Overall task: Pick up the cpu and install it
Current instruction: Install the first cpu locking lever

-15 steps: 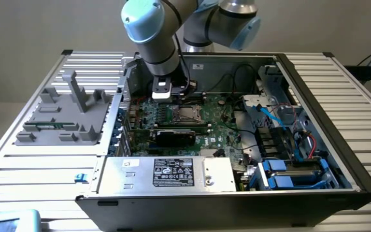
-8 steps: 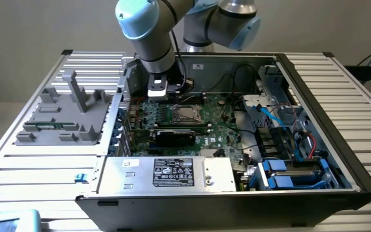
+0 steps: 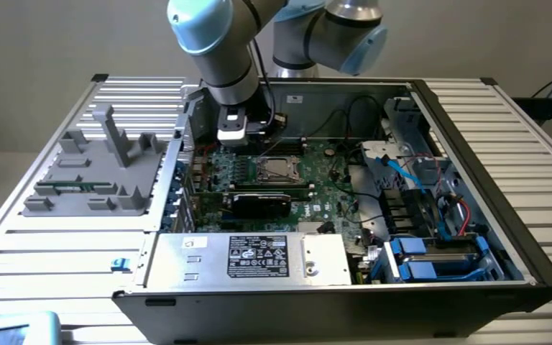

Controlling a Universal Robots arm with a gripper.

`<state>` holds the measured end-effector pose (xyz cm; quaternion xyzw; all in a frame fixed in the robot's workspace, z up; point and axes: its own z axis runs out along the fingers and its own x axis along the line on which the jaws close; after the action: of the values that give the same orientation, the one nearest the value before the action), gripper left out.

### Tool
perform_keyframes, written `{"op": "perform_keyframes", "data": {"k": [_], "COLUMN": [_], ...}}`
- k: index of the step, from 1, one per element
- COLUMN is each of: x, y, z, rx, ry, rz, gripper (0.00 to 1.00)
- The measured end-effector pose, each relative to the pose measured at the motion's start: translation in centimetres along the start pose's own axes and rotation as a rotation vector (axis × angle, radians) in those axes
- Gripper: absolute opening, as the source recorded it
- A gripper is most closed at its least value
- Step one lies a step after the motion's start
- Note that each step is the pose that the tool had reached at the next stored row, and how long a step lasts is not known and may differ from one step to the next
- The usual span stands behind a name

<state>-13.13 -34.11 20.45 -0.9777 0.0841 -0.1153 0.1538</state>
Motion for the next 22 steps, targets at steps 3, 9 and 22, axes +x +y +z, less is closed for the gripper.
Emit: {"op": "perform_keyframes", "data": {"k": [3, 9, 22], "x": [-0.02, -0.19, -0.58], "y": [-0.01, 0.01, 0.08], "z": [0.0, -0.02, -0.07], "rx": [0.0, -0.0008, 0.0118], "ry": [0.0016, 0.0084, 0.0256], "rz": [0.001, 0.023, 0.045], "gripper": [0.11, 0.11, 0.11]}}
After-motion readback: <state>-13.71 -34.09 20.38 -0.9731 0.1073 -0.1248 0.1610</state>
